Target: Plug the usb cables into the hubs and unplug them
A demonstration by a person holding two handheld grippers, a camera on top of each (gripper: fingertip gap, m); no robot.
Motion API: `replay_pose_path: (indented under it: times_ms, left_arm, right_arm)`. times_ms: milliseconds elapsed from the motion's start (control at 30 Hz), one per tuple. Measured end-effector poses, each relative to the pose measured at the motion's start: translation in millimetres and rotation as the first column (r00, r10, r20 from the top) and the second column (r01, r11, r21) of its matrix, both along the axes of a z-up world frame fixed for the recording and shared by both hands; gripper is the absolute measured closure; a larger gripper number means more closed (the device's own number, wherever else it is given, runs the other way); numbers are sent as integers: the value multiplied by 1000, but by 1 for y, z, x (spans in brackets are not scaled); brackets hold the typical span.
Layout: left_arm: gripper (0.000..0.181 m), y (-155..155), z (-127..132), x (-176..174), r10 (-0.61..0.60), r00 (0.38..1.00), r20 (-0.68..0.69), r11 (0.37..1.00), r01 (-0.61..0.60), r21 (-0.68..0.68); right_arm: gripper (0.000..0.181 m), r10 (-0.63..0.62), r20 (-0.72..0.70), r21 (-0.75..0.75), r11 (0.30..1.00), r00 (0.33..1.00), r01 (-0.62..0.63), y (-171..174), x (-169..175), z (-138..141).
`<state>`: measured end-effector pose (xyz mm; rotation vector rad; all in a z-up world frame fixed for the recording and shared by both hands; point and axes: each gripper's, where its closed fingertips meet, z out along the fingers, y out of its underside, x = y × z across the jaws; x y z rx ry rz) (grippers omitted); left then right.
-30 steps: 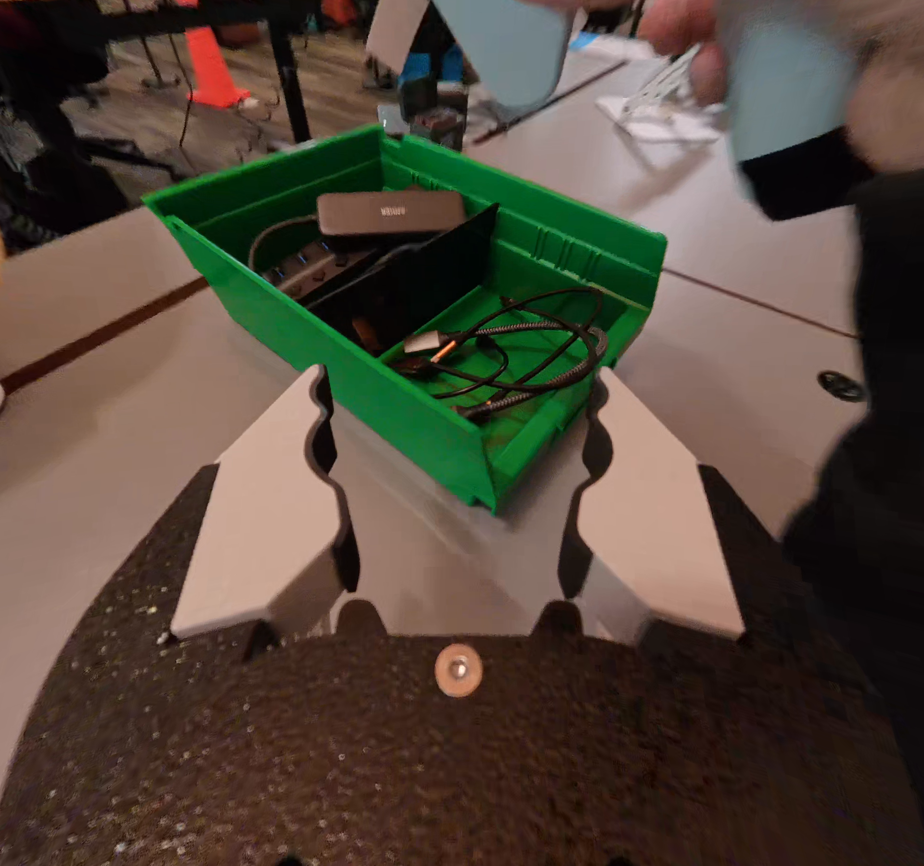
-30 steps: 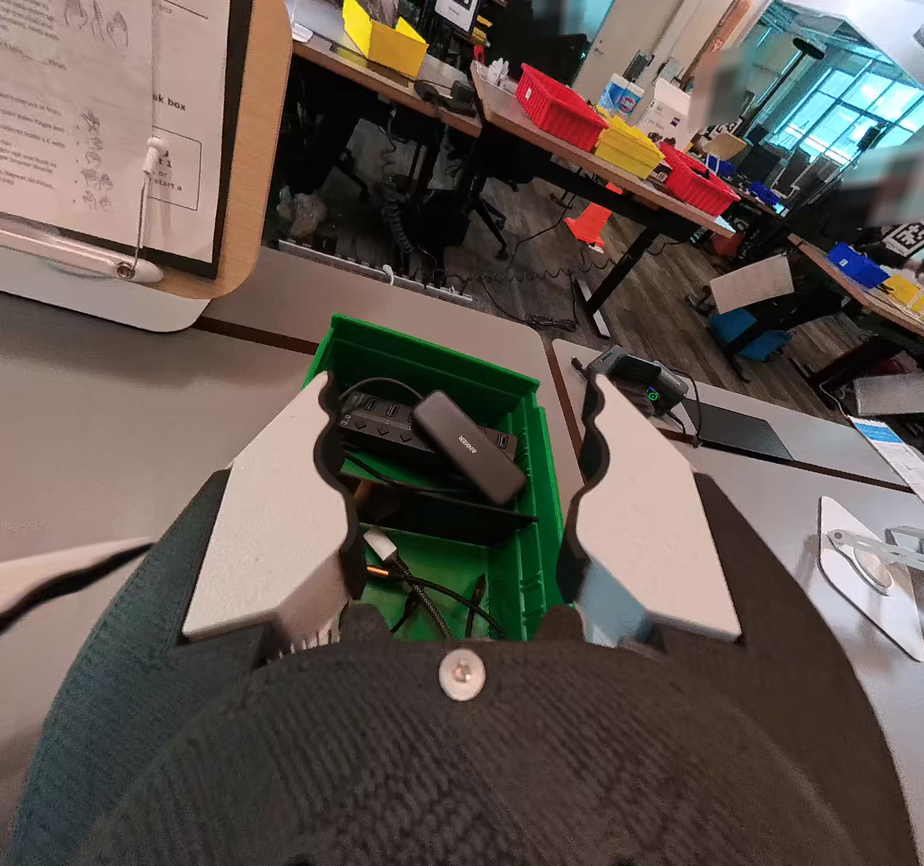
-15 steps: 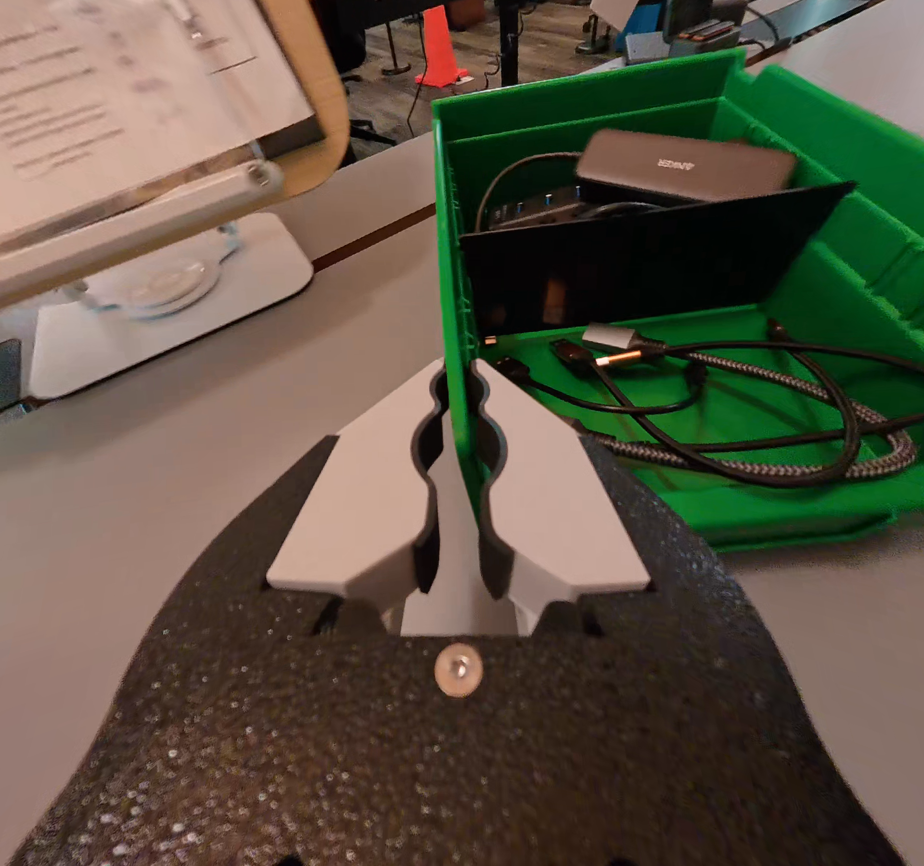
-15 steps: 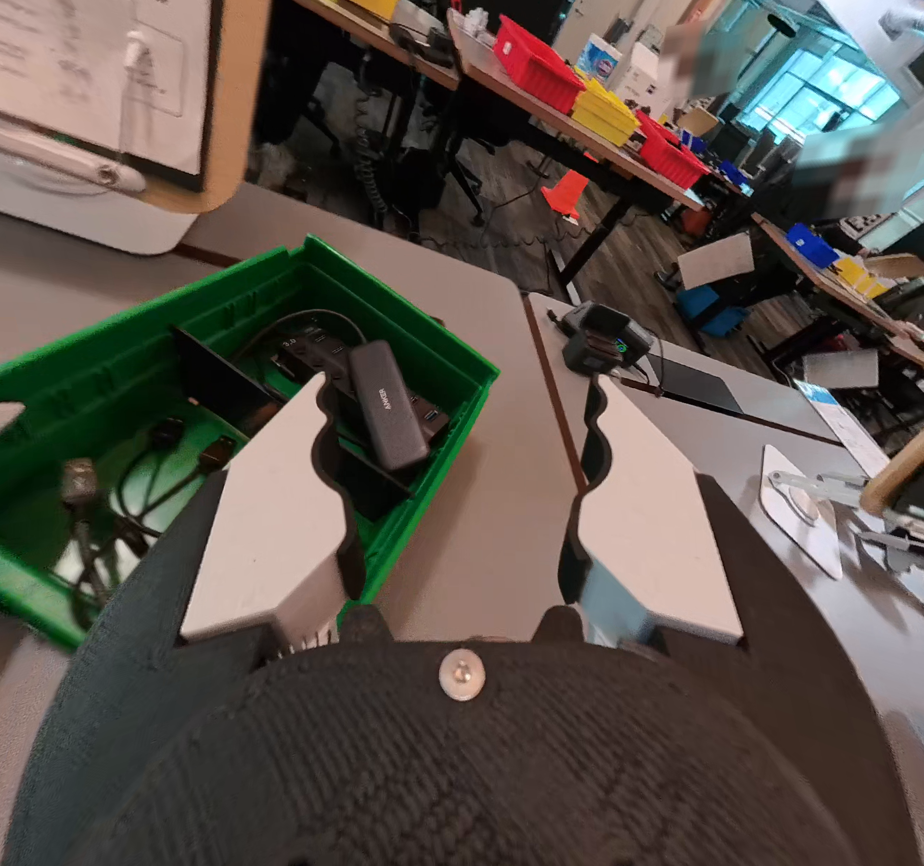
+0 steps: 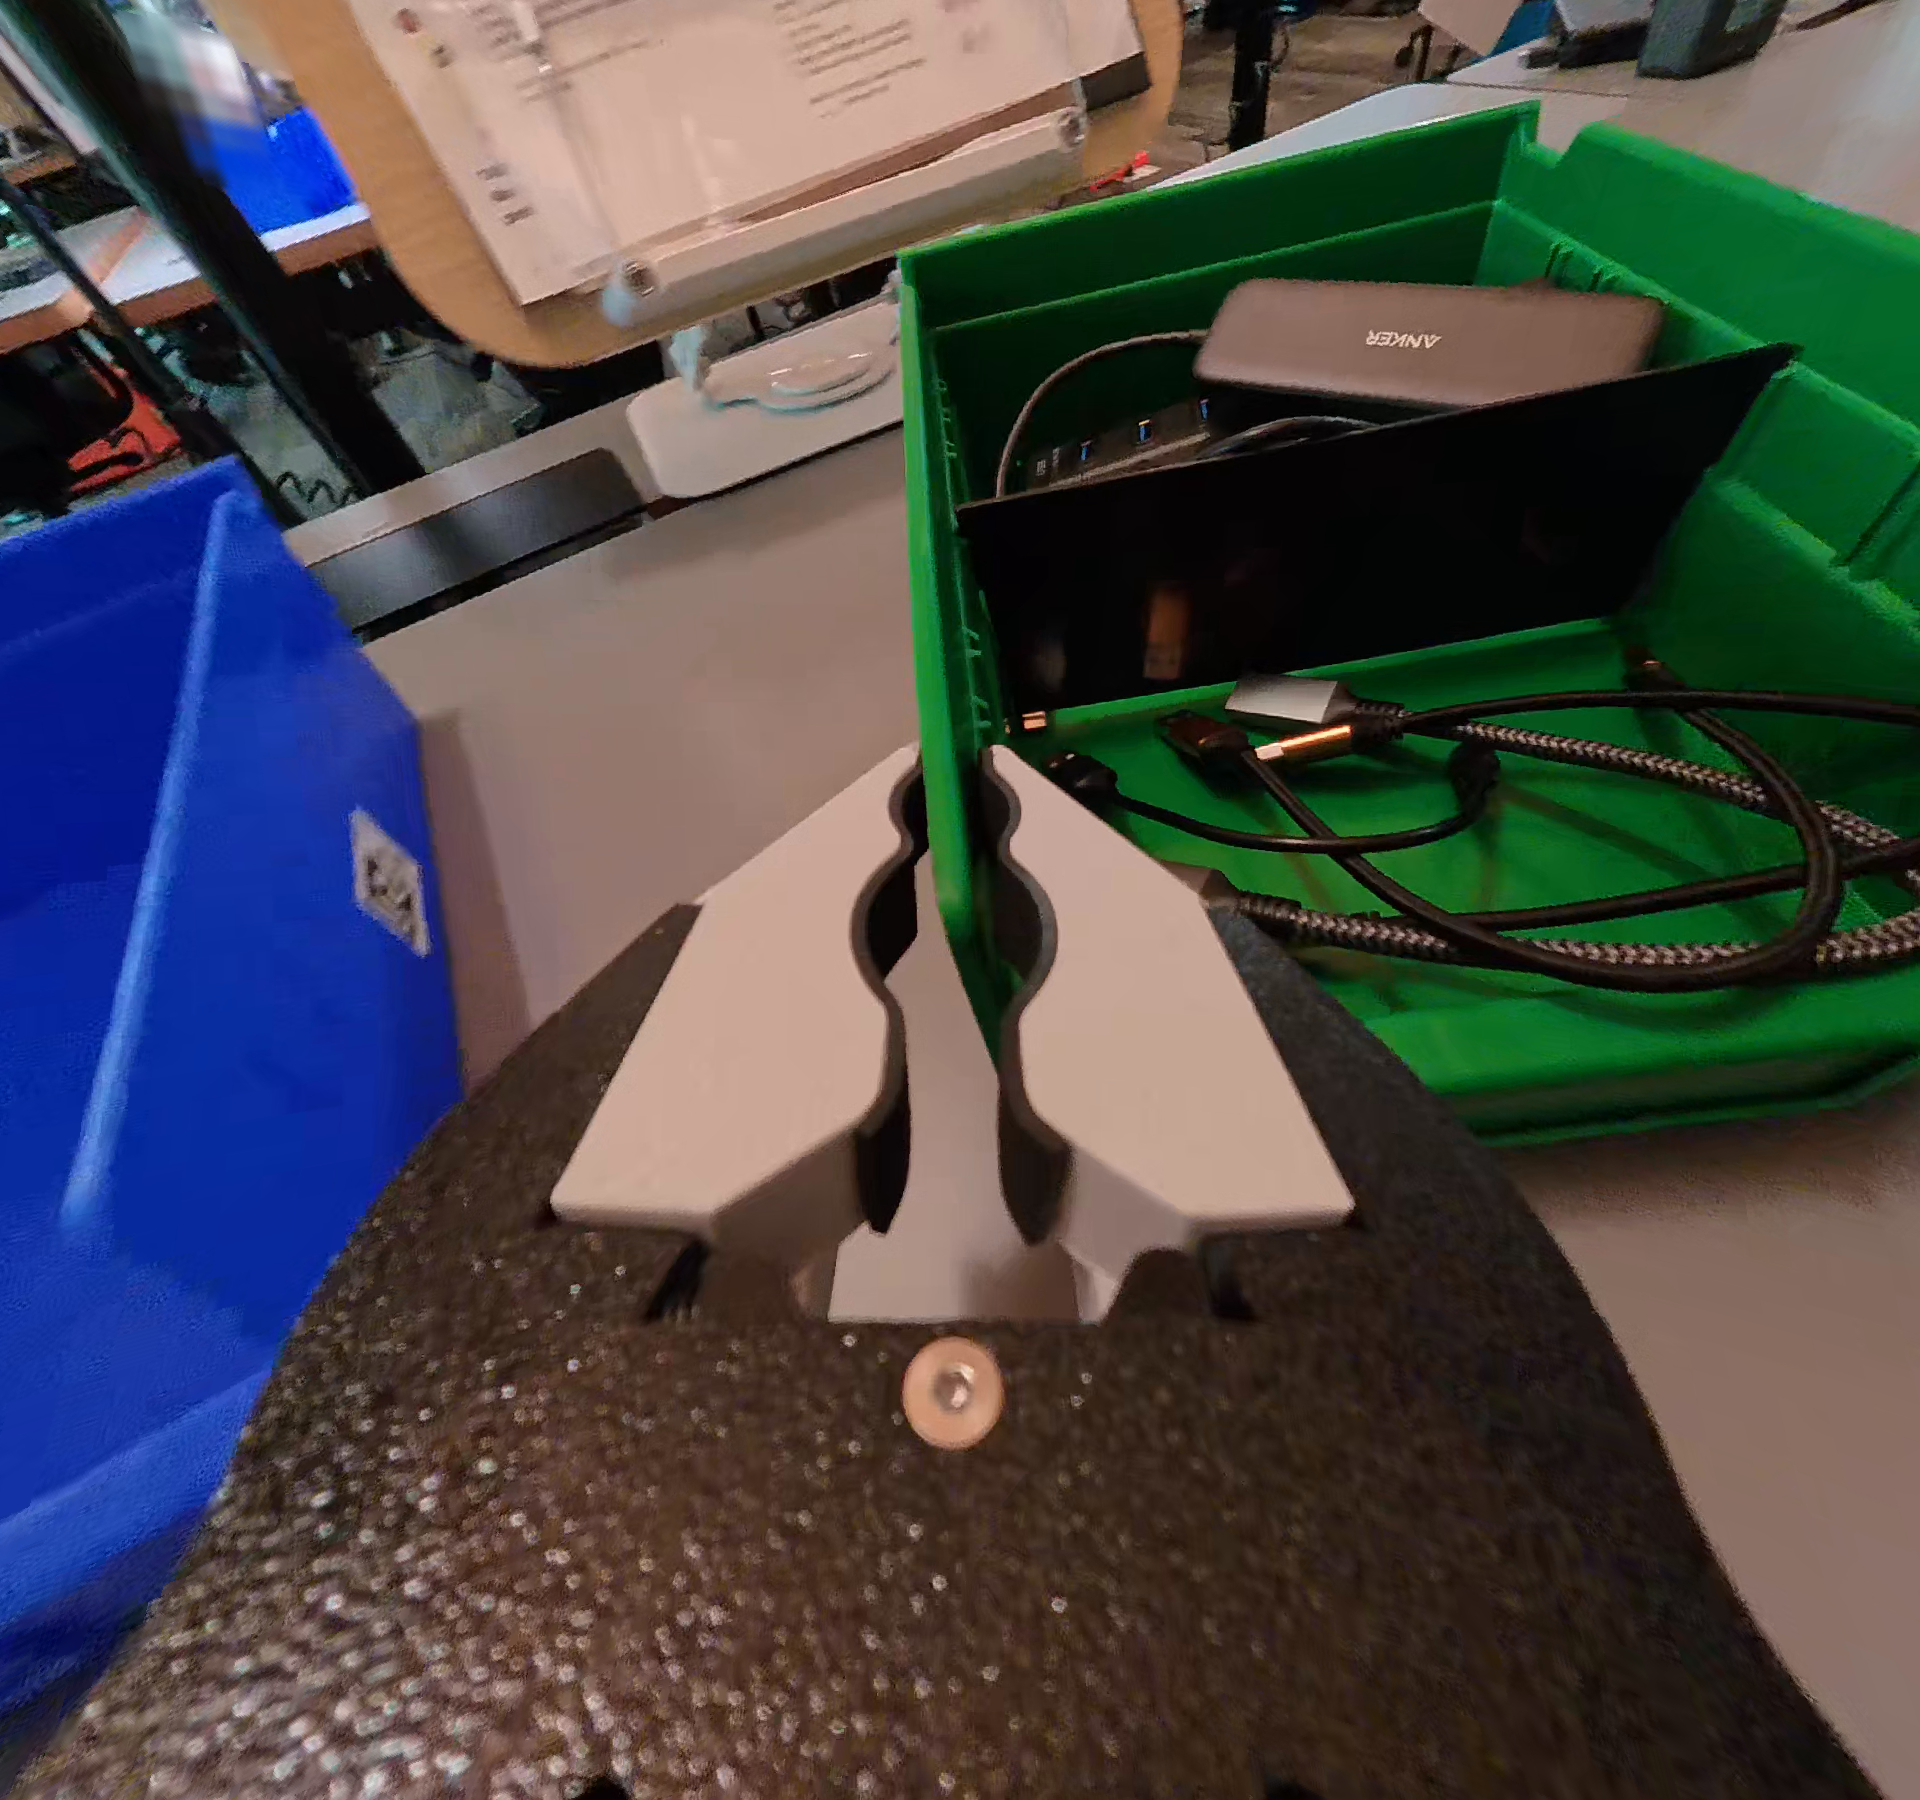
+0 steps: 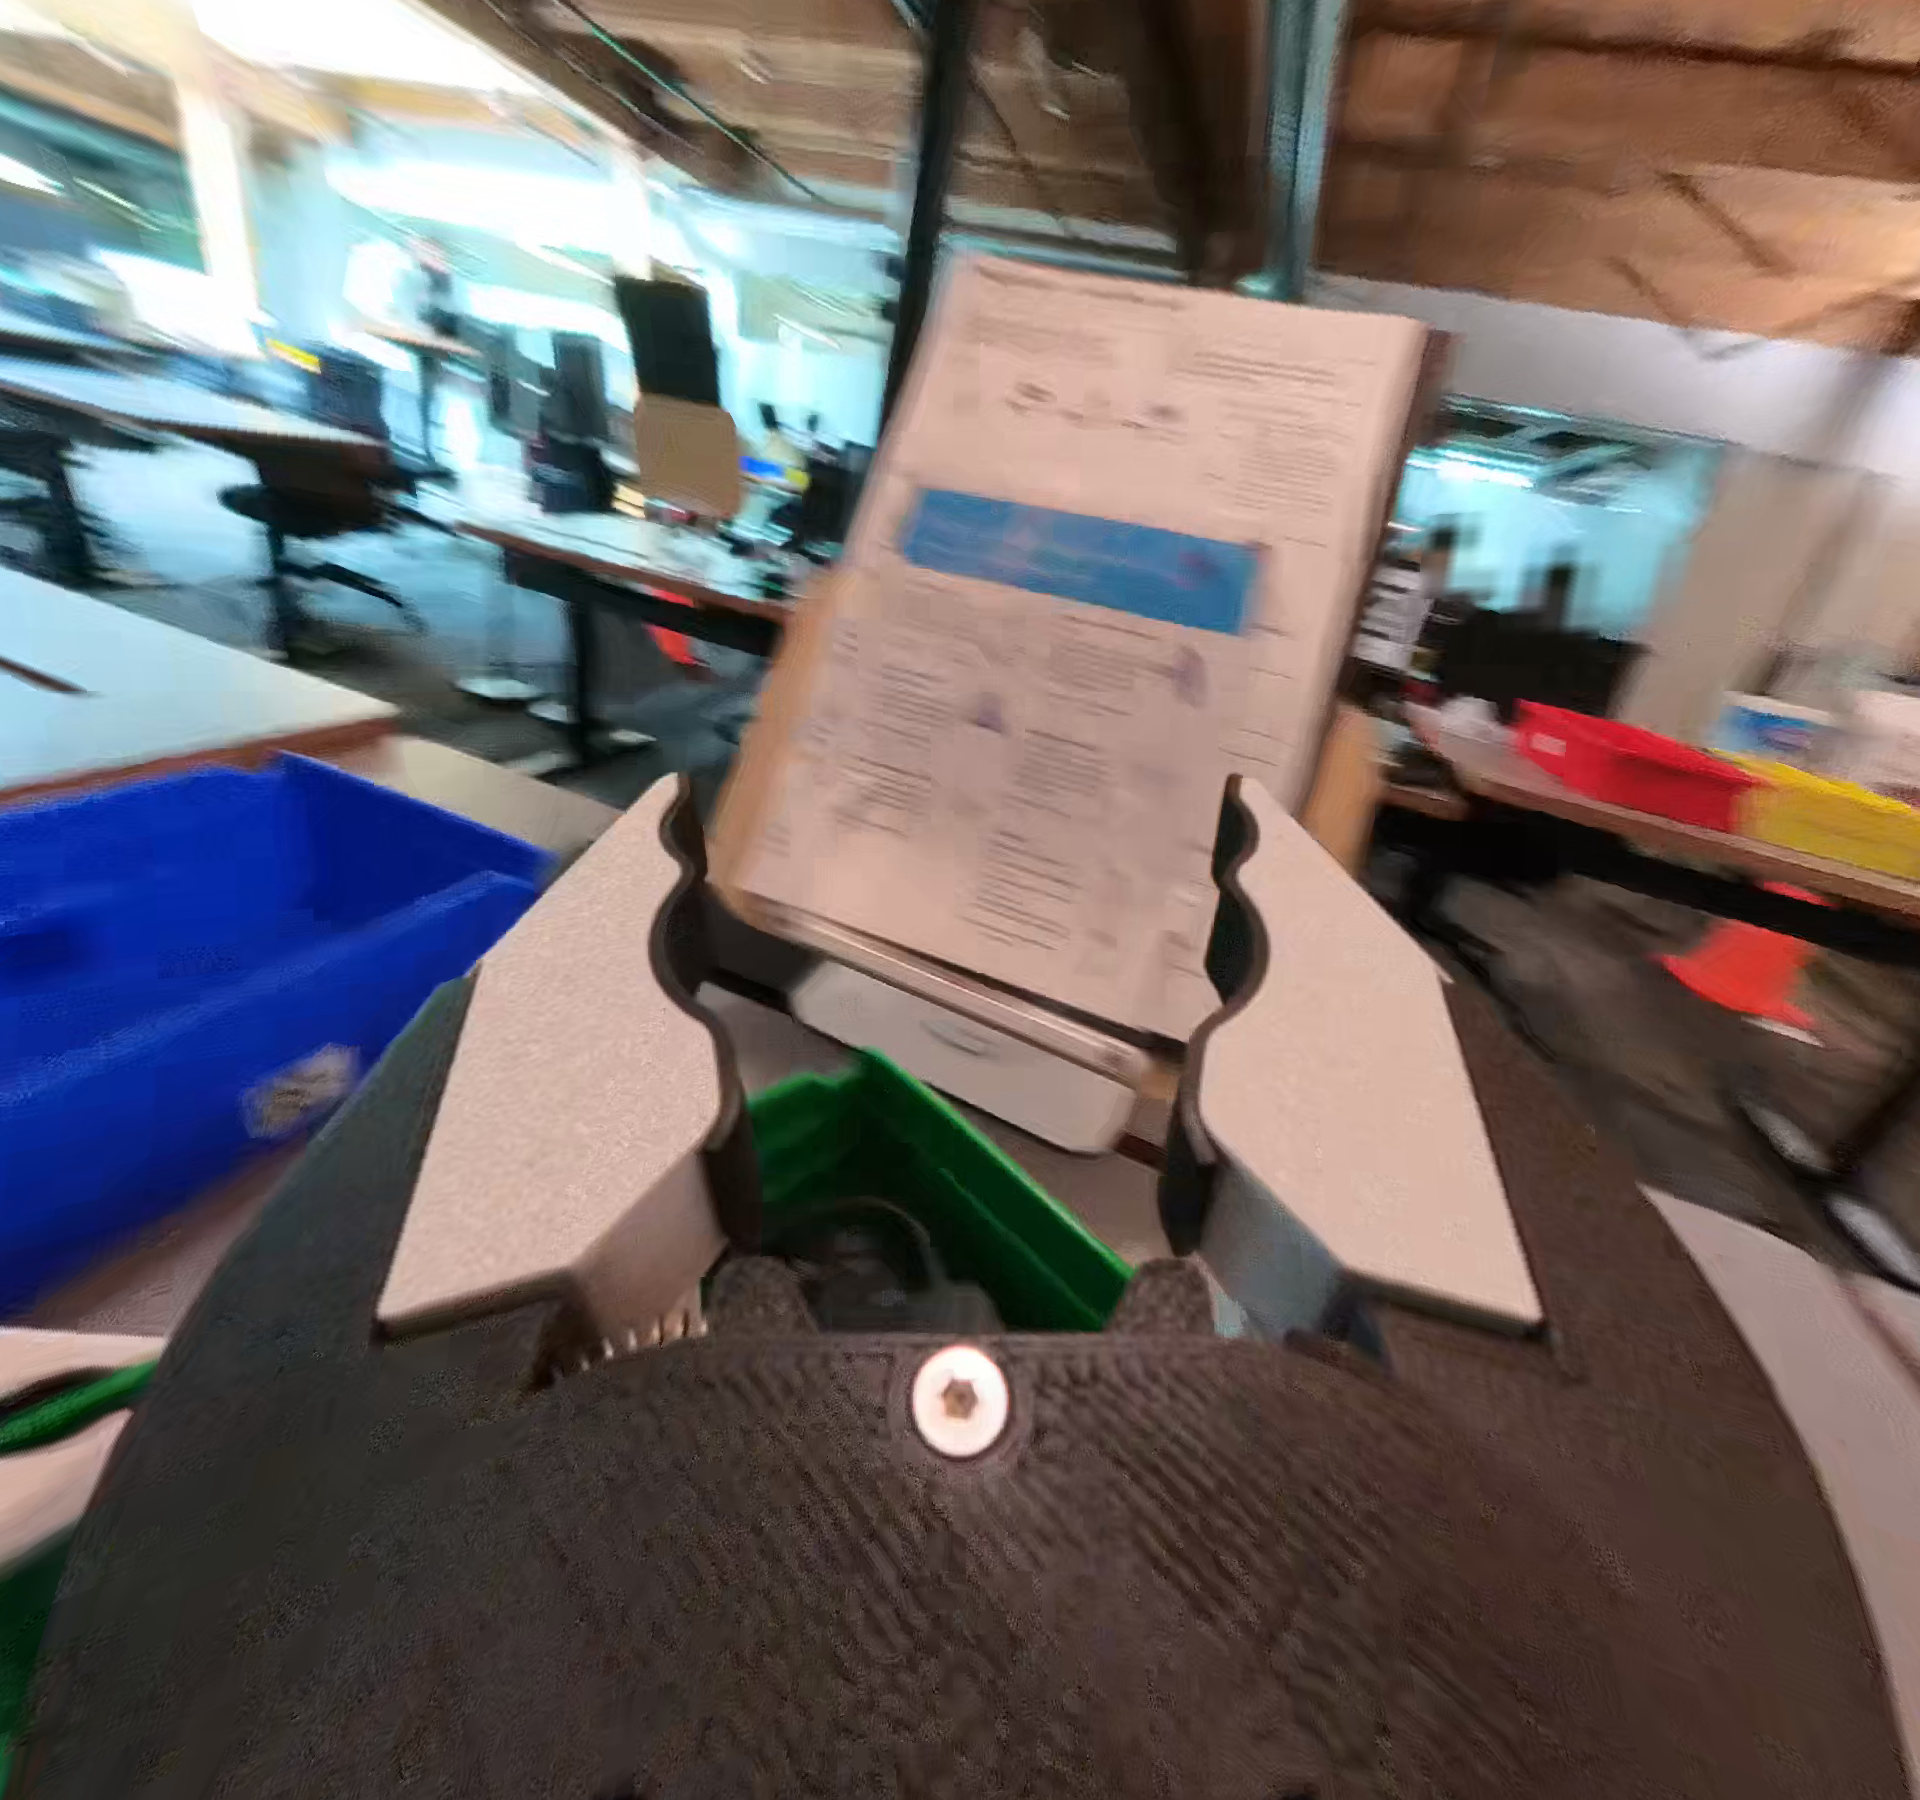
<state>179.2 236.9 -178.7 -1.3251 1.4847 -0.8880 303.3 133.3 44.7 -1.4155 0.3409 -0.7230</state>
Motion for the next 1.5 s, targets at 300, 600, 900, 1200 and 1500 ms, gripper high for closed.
replay_pose_path:
  times_ms: [300, 600, 900, 1200, 1500]
  left_arm:
    - [181, 25, 0, -23, 54, 997, 48, 991, -48, -122]
    - [181, 34, 0, -29, 91, 994, 68, 976, -75, -207]
    - [181, 38, 1, -28, 71, 994, 88, 975, -51, -218]
    - [180, 40, 2, -29, -20, 995, 94, 989, 34, -146]
    - [180, 86, 1, -44, 9, 996, 83, 989, 3, -148]
  right_arm:
    - [57, 195, -562, -318, 846, 804, -428, 211, -80, -109]
    - [86, -62, -875, -351, 765, 480, -540, 306, -105, -246]
    - [145, -162, -847, -454, 714, 506, -532, 320, -101, -279]
    - [146, 12, -791, -382, 771, 611, -510, 274, -21, -100]
    - [146, -24, -704, -367, 868, 710, -334, 3, 75, -56]
